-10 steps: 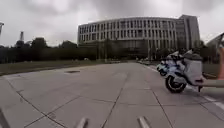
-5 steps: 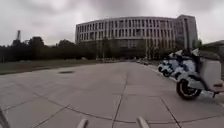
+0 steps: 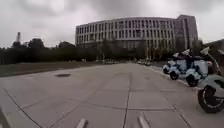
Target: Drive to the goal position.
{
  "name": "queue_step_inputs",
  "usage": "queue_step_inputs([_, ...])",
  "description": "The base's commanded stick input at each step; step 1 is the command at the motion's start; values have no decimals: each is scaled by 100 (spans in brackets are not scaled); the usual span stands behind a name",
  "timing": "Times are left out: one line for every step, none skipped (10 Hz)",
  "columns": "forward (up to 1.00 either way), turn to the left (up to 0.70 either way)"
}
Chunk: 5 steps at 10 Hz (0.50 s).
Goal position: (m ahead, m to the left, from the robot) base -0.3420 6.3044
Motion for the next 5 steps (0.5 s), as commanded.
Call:
queue_step_inputs([100, -23])
queue_step_inputs([100, -2])
queue_step_inputs([100, -7])
queue_step_inputs([100, -25])
queue_step_inputs([100, -3])
